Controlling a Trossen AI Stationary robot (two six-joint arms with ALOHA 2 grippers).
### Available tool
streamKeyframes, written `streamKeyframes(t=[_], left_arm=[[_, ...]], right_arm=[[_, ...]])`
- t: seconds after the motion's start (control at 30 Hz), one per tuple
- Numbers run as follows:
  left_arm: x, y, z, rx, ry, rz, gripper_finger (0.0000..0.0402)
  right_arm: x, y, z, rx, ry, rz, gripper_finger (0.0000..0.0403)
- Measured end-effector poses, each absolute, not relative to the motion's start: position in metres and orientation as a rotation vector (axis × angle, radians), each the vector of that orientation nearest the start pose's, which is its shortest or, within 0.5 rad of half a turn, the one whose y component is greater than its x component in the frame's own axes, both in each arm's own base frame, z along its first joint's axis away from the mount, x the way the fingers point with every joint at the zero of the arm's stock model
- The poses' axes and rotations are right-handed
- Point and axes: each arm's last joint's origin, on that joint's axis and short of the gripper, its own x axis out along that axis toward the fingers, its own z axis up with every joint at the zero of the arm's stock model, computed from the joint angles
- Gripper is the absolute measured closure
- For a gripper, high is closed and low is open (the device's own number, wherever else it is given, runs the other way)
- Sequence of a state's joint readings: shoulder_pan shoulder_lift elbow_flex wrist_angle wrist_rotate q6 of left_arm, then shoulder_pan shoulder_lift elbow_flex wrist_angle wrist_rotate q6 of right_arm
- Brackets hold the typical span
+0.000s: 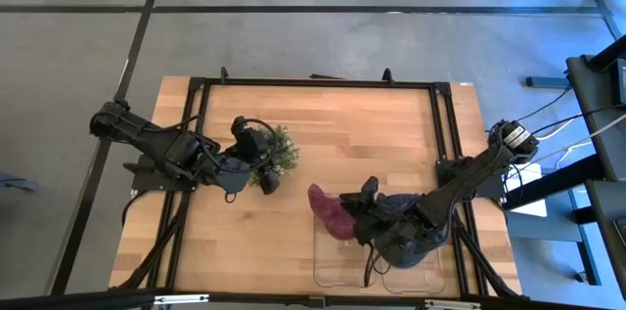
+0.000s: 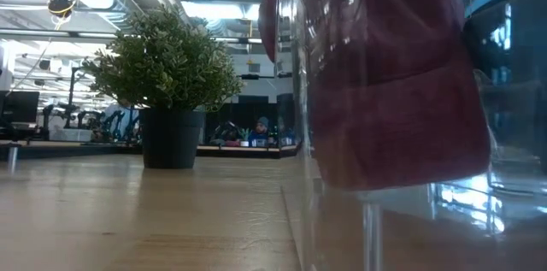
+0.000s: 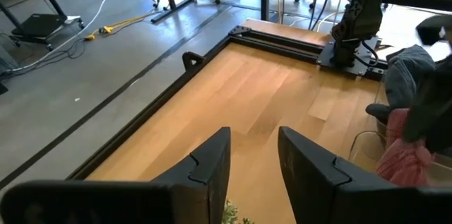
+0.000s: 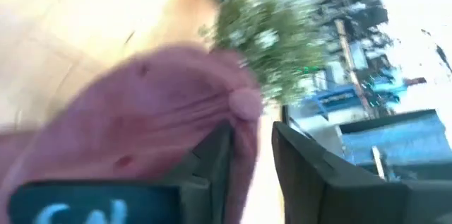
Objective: Pick & Place hat
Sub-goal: Put the red cap into the left transparent bin, then return to Home Position
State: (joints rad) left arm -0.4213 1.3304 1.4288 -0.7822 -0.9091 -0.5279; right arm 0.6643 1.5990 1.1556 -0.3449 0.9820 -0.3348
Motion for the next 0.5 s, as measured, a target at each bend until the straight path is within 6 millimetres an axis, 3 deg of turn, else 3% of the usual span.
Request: streamKeyframes(t=[0.13, 0.23, 0.4, 0.5], left_arm=[[0.248, -0.087, 0.389, -0.086, 0.409, 0.570, 0.0287], [0.248, -0.087, 0.389, -0.100, 0.419, 0.548, 0.0284], [0.249, -0.088, 0.388, -0.119, 0.430, 0.525, 0.0285], [0.249, -0.089, 0.387, -0.149, 0.446, 0.490, 0.0287]], right_arm=[[0.278, 0.198, 0.288, -0.722, 0.513, -0.249, 0.0289], [0.274, 0.197, 0.307, -0.611, 0.562, -0.207, 0.0293], [0.261, 0.180, 0.301, -0.412, 0.807, -0.220, 0.0300], [0.248, 0.174, 0.310, -0.251, 0.868, -0.236, 0.0303]])
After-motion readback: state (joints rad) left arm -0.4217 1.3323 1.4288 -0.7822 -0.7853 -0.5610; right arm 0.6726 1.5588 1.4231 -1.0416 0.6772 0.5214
